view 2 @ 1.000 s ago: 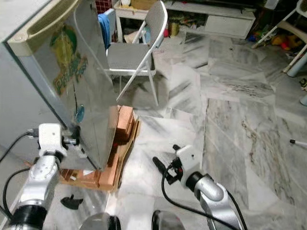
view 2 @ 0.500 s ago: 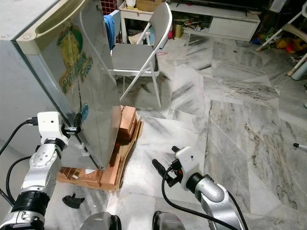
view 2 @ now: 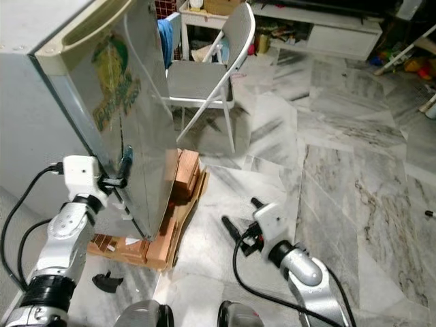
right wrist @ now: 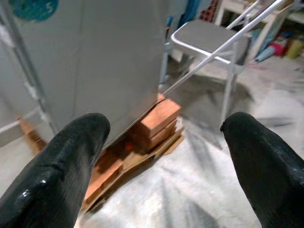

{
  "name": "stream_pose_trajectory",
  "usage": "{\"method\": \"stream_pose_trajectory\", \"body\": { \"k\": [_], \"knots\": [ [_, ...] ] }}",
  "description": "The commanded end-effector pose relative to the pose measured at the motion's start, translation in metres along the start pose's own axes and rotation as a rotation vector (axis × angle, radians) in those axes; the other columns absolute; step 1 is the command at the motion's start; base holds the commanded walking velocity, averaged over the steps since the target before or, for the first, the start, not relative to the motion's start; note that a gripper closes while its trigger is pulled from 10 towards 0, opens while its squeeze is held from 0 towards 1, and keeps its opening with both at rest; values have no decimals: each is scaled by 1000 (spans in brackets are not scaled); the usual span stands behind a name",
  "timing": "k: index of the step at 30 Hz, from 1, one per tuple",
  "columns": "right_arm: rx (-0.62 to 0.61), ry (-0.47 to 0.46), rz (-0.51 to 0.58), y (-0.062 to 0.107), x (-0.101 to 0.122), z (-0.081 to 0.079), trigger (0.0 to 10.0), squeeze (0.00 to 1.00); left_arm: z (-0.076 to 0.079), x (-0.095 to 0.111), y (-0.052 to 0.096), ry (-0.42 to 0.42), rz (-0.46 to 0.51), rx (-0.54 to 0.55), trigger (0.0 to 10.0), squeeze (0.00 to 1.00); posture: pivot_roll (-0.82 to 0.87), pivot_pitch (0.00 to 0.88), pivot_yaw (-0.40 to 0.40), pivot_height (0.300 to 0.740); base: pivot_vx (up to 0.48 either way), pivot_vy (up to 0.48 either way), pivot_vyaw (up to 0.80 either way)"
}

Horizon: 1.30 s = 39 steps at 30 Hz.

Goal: Restocking fridge

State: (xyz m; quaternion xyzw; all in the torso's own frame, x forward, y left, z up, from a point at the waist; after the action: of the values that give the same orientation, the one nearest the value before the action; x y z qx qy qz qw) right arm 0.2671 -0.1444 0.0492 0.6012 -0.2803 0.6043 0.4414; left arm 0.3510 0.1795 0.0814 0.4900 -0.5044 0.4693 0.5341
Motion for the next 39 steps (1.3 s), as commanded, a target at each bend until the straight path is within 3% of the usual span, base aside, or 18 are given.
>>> {"method": "stream_pose_trajectory", "body": {
  "k": [1, 11, 12, 15, 16, 18, 20, 23, 26, 32, 36, 39],
  "knots": [
    [-24, -2, 42, 0, 11, 4, 10000, 0, 13, 14, -9, -7, 46, -52, 10000, 0, -31, 56, -3, 740, 0, 0, 0],
    [-75, -7, 125, -6, 30, 9, 10000, 0, 13, 32, -27, -26, 86, -40, 10000, 0, -23, 51, 0, 740, 0, 0, 0],
    [-77, -21, 142, -5, 33, 8, 10000, 0, 17, 39, -33, 20, 96, -37, 10000, 0, -24, 45, -1, 740, 0, 0, 0],
    [-72, -25, 149, 1, 35, 4, 10000, 0, 64, 67, -34, -81, 194, -257, 10000, 0, -25, 40, 2, 740, 0, 0, 0],
    [-69, -25, 145, 4, 33, 3, 10000, 0, 82, 73, -31, -68, 208, -331, 10000, 0, -24, 39, 3, 740, 0, 0, 0],
    [-65, -27, 108, 14, 22, 1, 10000, 0, 137, 79, -11, -12, 210, -548, 10000, 0, -29, 37, 10, 740, 0, 0, 0],
    [-64, -26, 74, 21, 11, 0, 10000, 0, 174, 78, 9, 31, 206, -685, 10000, 0, -33, 36, 17, 740, 0, 0, 0],
    [-66, -33, 60, 25, 6, -1, 10000, 0, 184, 74, 15, 81, 193, -696, 10000, 0, -40, 39, 23, 740, 0, 0, 0],
    [-70, -40, 48, 27, 4, -2, 10000, 0, 177, 73, 12, 133, 176, -657, 10000, 0, -40, 42, 27, 740, 0, 0, 0],
    [-77, -41, 36, 30, -1, -4, 10000, 0, 118, 69, -8, 80, 166, -429, 10000, 0, -28, 39, 29, 740, 0, 0, 0],
    [-86, -37, 34, 29, -3, -2, 10000, 0, 101, 61, -6, 58, 141, -386, 10000, 0, -20, 38, 28, 740, 0, 0, 0],
    [-99, -29, 41, 27, -3, 0, 10000, 0, 82, 37, 0, 60, 89, -338, 10000, 0, -12, 34, 26, 740, 87, -133, 0]
  ]
}}
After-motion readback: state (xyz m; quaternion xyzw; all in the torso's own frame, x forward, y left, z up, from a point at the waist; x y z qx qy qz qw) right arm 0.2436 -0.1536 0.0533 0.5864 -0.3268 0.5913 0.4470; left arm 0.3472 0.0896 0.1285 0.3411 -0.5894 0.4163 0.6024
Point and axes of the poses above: a point about 5 cm out from each wrist's last joint towards the gripper, its own y axis pointing back from the gripper into the wrist, its own x axis along the axis of the wrist's last joint, z = x × y, the point moved 5 cm from there along -y, pointing out of the wrist towards the gripper, and after that the axes turned 2 degrees about y, right-handed, at the moved point
